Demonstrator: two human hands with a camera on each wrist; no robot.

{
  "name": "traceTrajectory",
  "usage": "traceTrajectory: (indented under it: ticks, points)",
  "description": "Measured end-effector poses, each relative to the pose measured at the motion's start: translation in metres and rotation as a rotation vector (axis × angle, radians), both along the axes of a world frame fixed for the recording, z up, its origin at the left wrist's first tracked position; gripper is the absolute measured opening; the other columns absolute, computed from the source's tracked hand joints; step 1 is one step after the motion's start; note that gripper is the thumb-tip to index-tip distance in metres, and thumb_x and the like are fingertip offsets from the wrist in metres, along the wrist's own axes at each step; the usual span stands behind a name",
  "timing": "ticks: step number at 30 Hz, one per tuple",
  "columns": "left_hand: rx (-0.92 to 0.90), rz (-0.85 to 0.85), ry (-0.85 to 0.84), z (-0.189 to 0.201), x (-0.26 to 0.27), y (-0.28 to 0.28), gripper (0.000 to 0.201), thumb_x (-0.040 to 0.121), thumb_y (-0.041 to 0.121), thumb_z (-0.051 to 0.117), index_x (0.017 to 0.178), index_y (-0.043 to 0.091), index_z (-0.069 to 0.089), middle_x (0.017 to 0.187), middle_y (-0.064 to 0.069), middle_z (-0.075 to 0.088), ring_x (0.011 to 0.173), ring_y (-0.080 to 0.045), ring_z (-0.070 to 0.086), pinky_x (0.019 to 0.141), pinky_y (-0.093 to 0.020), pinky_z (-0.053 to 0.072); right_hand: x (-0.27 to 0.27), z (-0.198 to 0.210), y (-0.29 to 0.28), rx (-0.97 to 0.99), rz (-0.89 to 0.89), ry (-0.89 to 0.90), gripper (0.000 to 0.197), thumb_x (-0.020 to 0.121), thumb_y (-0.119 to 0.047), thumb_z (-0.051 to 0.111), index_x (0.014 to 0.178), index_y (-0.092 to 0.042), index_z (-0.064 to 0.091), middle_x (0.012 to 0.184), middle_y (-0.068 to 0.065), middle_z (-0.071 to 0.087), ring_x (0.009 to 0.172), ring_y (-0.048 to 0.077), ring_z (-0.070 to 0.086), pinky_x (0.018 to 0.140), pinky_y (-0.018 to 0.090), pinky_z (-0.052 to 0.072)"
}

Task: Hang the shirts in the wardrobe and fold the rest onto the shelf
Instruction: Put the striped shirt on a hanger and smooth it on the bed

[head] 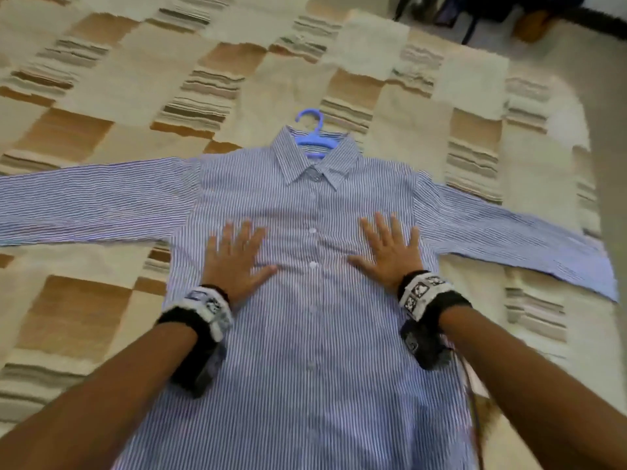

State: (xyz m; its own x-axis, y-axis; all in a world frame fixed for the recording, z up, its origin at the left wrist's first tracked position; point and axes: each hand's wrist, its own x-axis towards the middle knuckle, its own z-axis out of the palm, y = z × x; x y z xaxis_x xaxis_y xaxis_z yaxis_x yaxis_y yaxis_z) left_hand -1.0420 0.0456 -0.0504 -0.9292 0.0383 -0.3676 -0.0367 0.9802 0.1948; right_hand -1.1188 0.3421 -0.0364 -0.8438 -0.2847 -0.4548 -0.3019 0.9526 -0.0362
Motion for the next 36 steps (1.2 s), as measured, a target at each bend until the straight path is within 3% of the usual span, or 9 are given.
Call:
traceTrajectory:
  ticks: [2, 5, 11, 17, 23, 27, 30, 33, 36]
  points:
    - [-0.12, 0.215, -0.011, 0.006, -0.001, -0.024, 0.092, 0.08, 0.078, 0.006, 0.151, 0.019, 0.002, 0.158, -0.005, -0.005, 0.145, -0.031, -0.003, 0.113, -0.053, -0.003, -0.008, 0.003, 0.049, 0.08, -0.177, -0.008, 0.1, 0.065, -0.088, -0.01, 0.147, -0.032, -0.016, 0.157, 0.0, -0.02, 0.144, 0.026, -0.016, 0.111, 0.061, -0.008]
    - [-0.255, 0.434, -0.113, 0.035, -0.025, -0.034, 0.08, 0.094, 0.057, 0.028, 0.15, 0.006, 0.003, 0.157, -0.016, -0.004, 0.143, -0.039, -0.003, 0.113, -0.059, 0.001, -0.022, 0.023, 0.069, 0.153, -0.305, -0.056, 0.097, 0.078, -0.081, 0.01, 0.149, -0.019, -0.014, 0.156, 0.007, -0.02, 0.144, 0.029, -0.017, 0.11, 0.063, -0.011]
    - [-0.182, -0.011, -0.087, 0.043, -0.097, 0.032, 0.078, 0.096, 0.05, 0.034, 0.149, 0.01, -0.006, 0.157, -0.012, -0.009, 0.144, -0.034, -0.005, 0.114, -0.054, 0.006, -0.063, 0.031, -0.041, -0.098, -0.006, 0.215, 0.101, 0.086, -0.072, 0.027, 0.148, -0.002, -0.011, 0.156, 0.017, -0.014, 0.145, 0.031, -0.013, 0.112, 0.054, -0.012]
    - [-0.164, 0.056, -0.247, 0.03, -0.13, 0.038, 0.117, 0.075, 0.068, 0.054, 0.146, 0.011, -0.019, 0.152, -0.017, -0.027, 0.14, -0.044, -0.014, 0.11, -0.062, 0.01, -0.091, -0.003, -0.046, -0.125, -0.083, 0.1, 0.131, 0.06, -0.091, 0.037, 0.148, -0.011, -0.016, 0.156, 0.01, -0.021, 0.143, 0.03, -0.021, 0.109, 0.056, -0.017]
    - [-0.158, 0.048, -0.246, 0.025, -0.131, 0.035, 0.117, 0.075, 0.069, 0.054, 0.146, 0.011, -0.019, 0.151, -0.018, -0.028, 0.139, -0.046, -0.016, 0.109, -0.063, 0.009, -0.111, -0.002, -0.017, -0.15, -0.13, 0.122, 0.122, 0.063, -0.091, 0.031, 0.149, -0.017, -0.013, 0.157, 0.009, -0.017, 0.144, 0.03, -0.018, 0.112, 0.057, -0.013]
    - [-0.156, 0.083, -0.231, 0.027, -0.126, 0.036, 0.116, 0.075, 0.067, 0.055, 0.147, 0.009, -0.015, 0.153, -0.02, -0.023, 0.139, -0.048, -0.012, 0.109, -0.064, 0.011, -0.088, -0.001, 0.054, -0.108, -0.31, 0.072, 0.125, 0.046, -0.096, -0.012, 0.146, -0.022, -0.023, 0.154, 0.014, -0.023, 0.143, 0.032, -0.019, 0.109, 0.058, -0.014]
    - [-0.154, 0.151, -0.182, 0.032, -0.11, 0.065, 0.102, 0.086, 0.05, 0.057, 0.147, 0.001, -0.009, 0.153, -0.024, -0.015, 0.139, -0.049, -0.007, 0.107, -0.067, 0.014, -0.046, -0.005, 0.122, -0.035, -0.276, 0.002, 0.12, 0.047, -0.091, -0.023, 0.146, -0.022, -0.022, 0.154, 0.01, -0.026, 0.142, 0.027, -0.022, 0.11, 0.058, -0.014]
    - [-0.176, -0.049, -0.119, 0.042, -0.101, 0.131, 0.093, 0.092, 0.031, 0.054, 0.145, -0.001, -0.015, 0.154, -0.022, -0.015, 0.141, -0.045, -0.007, 0.11, -0.063, 0.013, -0.037, 0.002, 0.176, 0.04, -0.314, -0.02, 0.11, 0.061, -0.087, -0.017, 0.148, -0.019, -0.018, 0.156, 0.005, -0.021, 0.144, 0.023, -0.019, 0.112, 0.057, -0.011]
    - [-0.06, -0.337, -0.033, 0.047, -0.105, 0.216, 0.079, 0.097, 0.034, 0.042, 0.147, 0.005, -0.013, 0.155, -0.015, -0.014, 0.143, -0.038, -0.008, 0.113, -0.058, 0.007, -0.052, 0.011, 0.192, 0.024, -0.361, 0.03, 0.096, 0.08, -0.078, 0.002, 0.149, -0.013, -0.012, 0.157, 0.008, -0.016, 0.145, 0.028, -0.013, 0.112, 0.057, -0.007]
